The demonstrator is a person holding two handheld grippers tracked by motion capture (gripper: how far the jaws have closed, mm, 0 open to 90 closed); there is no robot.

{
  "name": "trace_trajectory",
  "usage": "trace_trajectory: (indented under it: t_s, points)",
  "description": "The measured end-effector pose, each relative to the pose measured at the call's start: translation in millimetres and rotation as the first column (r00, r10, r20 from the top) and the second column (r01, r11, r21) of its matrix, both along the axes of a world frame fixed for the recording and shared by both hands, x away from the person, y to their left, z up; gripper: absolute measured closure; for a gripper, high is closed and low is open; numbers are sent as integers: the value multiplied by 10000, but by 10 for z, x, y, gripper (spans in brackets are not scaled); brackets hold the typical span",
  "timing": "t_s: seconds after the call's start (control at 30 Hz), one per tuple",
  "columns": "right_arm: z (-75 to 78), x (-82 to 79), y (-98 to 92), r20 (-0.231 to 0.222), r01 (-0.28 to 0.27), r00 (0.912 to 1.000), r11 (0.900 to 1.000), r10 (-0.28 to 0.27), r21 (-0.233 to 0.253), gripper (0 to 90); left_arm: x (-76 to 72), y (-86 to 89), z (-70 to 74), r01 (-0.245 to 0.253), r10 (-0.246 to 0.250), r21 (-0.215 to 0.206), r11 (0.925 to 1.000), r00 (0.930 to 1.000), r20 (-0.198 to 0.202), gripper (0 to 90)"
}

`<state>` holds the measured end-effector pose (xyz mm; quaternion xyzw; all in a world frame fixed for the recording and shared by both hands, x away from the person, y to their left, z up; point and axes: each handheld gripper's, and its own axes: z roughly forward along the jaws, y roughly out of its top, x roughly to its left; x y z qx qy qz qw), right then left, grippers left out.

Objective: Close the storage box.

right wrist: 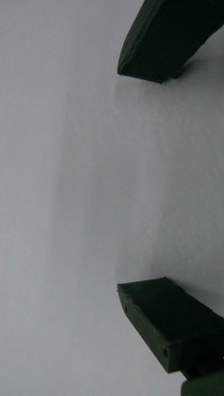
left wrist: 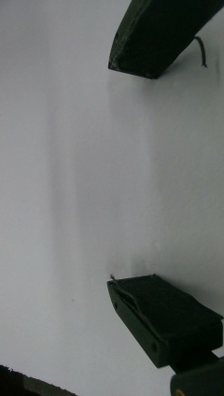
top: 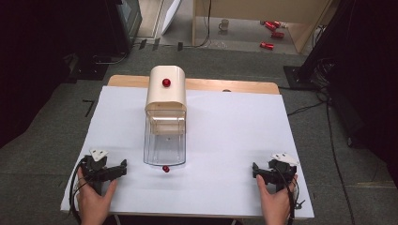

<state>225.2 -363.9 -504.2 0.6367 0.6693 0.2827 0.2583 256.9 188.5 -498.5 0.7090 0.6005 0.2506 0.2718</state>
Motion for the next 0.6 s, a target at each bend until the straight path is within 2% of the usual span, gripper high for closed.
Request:
trace_trajectory:
  t_s: [0.2,0.27,0.37,0.47,0.53,0.6]
  points:
    - [2,-4,9,11,14,10000,10000,-14,-22,0,0,0,0,2,-2,2,10000,10000,-1,0]
    - [13,-37,50,49,492,9988,9987,-493,110,12,0,-1,0,1,-1,8,10000,10000,2,0]
    - [35,-51,94,-88,593,9982,9981,-592,184,14,0,0,0,3,-3,8,10000,10000,0,0]
    - [79,-68,241,49,165,9999,9999,-165,48,14,1,0,0,2,-2,2,10000,10000,-1,0]
    - [96,-70,274,80,42,10000,10000,-43,47,15,1,-1,0,0,0,4,10000,10000,2,0]
    - [159,-88,380,173,-184,9997,9995,180,241,15,0,-1,0,-1,1,2,10000,10000,-2,0]
